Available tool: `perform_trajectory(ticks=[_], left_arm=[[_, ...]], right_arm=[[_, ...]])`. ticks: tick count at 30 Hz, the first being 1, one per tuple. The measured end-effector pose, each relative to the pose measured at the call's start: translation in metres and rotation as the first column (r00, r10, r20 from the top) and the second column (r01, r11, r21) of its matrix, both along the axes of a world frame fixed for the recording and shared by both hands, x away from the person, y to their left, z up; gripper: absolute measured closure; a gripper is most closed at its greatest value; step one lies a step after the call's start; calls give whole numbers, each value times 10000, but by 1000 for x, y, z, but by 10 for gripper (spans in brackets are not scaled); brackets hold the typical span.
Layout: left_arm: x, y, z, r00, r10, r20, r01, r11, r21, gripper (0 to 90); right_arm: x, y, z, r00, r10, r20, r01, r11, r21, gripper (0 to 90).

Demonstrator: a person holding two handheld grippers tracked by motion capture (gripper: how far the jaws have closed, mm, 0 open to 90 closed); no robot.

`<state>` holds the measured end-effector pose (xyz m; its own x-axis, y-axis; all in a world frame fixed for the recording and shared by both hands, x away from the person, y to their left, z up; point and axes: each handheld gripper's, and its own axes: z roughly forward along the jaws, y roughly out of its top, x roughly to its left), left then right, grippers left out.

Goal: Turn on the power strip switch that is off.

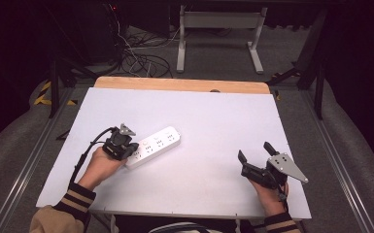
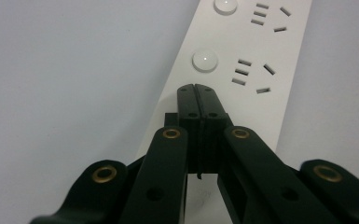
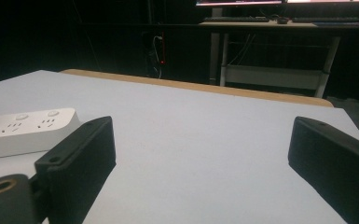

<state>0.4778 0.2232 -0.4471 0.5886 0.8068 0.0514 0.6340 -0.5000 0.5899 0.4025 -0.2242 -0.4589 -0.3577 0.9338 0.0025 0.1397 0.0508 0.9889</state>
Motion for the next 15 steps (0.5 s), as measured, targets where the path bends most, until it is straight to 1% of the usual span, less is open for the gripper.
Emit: perform_trajectory(ticks=[1, 2, 4, 7, 10, 12, 14, 15], left_arm=[[1, 3, -1, 10000, -4, -96, 1, 9996, -271, 900], [2, 4, -1, 9999, -10, -136, 5, 9994, -343, 900], [2, 4, -1, 9999, -12, -127, 8, 9994, -343, 900], [1, 2, -2, 10000, 58, 80, -57, 9999, -141, 900], [2, 3, -2, 9999, 66, 88, -65, 9998, -183, 900], [2, 4, -3, 10000, 32, 45, -31, 9994, -331, 900], [2, 5, -3, 10000, 44, 39, -42, 9995, -325, 900], [1, 4, -3, 9999, 35, 98, -32, 9996, -276, 900]], right_arm=[[0, 0, 0, 10000, 0, 0, 0, 10000, 0, 79], [0, 0, 0, 10000, 8, -8, -8, 10000, 20, 80], [0, 0, 0, 10000, -10, -9, 10, 10000, 6, 80], [0, 0, 0, 10000, -24, -17, 24, 10000, 25, 80], [0, 0, 0, 10000, 16, -12, -16, 10000, 11, 80], [0, 0, 0, 10000, 10, -2, -10, 10000, 10, 80], [0, 0, 0, 10000, -8, -19, 8, 10000, 21, 80], [0, 0, 0, 10000, -21, -21, 21, 10000, 17, 80]])
